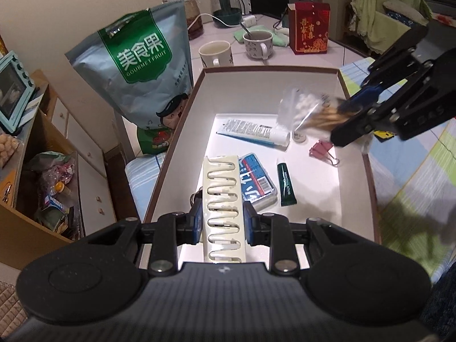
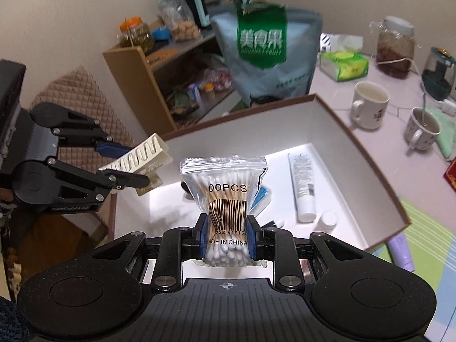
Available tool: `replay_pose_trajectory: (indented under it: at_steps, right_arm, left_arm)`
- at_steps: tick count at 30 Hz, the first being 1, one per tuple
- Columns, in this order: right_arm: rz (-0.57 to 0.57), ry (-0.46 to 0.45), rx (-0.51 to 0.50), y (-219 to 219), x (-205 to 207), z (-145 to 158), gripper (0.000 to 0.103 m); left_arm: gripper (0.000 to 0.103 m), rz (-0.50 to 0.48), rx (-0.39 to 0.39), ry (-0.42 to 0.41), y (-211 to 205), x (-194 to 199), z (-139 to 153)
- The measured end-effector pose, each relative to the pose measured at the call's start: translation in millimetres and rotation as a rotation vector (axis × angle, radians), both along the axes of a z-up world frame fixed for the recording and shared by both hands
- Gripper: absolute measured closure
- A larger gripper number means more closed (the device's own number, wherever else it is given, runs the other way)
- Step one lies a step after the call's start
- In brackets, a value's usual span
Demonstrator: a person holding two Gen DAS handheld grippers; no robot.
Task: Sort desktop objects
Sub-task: 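Lower the comb and swab bag into the brown box with both tools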
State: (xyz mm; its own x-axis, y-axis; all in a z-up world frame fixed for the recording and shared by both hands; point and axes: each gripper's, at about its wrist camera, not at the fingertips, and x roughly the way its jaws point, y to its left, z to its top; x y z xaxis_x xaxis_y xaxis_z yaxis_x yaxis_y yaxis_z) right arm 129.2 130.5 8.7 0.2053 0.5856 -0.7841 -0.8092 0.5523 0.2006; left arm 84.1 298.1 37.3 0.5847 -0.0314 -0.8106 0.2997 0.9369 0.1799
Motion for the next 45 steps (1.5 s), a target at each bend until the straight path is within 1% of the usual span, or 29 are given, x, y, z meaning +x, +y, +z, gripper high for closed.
replay_pose_trajectory:
  at_steps: [8,11,15,20,26,33,38,42,44,45]
  right_arm:
    - [0.056,0.027,-0.094,7,11,-26,0.077]
    - [0.101,0.041,-0.121,11,14,-33,0.077]
    - [0.176,0.048,-0.175,20,17,-43,0.077]
    - [0.241,0.079,-0.233,35,21,-57,0.077]
    - [0.306,0.131,-0.299,53,22,-76,0.077]
    - [0.328,0.211,-0.386,71,19,-103,0.077]
    - [0.335,0.247,-0.401,77,15,-115,0.077]
    - [0.314,0.259,-0.394,77,13,-120,0.077]
    - [0.302,0.264,-0.389,77,13,-122,0.077]
    - [0.295,0.267,-0.389,77,12,-122,0.077]
  left_arm:
    - [0.079,-0.045,-0.005,0.068,4,10,-20]
    - [0.079,-0.066,-0.008,0.098,3,14,-29]
    - [0.079,-0.117,-0.013,0.166,-1,19,-40]
    - [0.079,-0.167,0.010,0.240,-6,28,-55]
    - [0.079,-0.140,-0.002,0.342,-4,42,-78]
    - [0.079,-0.118,-0.008,0.413,-5,50,-93]
    - [0.079,-0.103,-0.016,0.440,-7,54,-99]
    - [0.078,-0.081,-0.023,0.448,-5,57,-103]
    - [0.067,-0.067,-0.012,0.438,-4,57,-103]
    - [0.065,-0.061,-0.005,0.430,-4,57,-102]
